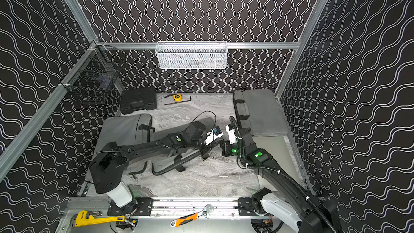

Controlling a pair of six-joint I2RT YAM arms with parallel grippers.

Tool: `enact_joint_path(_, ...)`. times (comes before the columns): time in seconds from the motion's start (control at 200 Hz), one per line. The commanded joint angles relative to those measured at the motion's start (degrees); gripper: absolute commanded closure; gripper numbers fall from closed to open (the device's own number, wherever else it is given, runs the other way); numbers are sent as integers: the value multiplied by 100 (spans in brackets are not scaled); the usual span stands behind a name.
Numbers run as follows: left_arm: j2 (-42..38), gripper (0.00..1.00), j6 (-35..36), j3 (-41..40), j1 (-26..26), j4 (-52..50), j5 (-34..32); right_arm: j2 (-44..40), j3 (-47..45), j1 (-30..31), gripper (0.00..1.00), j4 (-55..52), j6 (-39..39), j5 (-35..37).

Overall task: Open the zippered laptop bag and take out the laptop
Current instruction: Unzip the zipper on the zippered laptop bag.

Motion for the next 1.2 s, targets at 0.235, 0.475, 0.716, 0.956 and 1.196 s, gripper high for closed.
enact_joint_path(0.235,-488,100,173,-420,1,137,24,20,219,-116,100,-420,-41,1145)
enact_joint_path(0.475,-662,100,374,-567,1,148,284,-26,189,-151,100,-605,-52,1434)
enact_joint_path(0.716,-966,100,566,-787,1,245,621,-75,181,-248,100,-619,-274,1531)
enact_joint_path(0.956,-1220,100,615,-800,1,93,775,-53,98,-312,100,-455,-603,1285)
enact_joint_path(1.196,-1566,100,563,-1049,1,219,1238,353,139,-612,100,-344,-777,924)
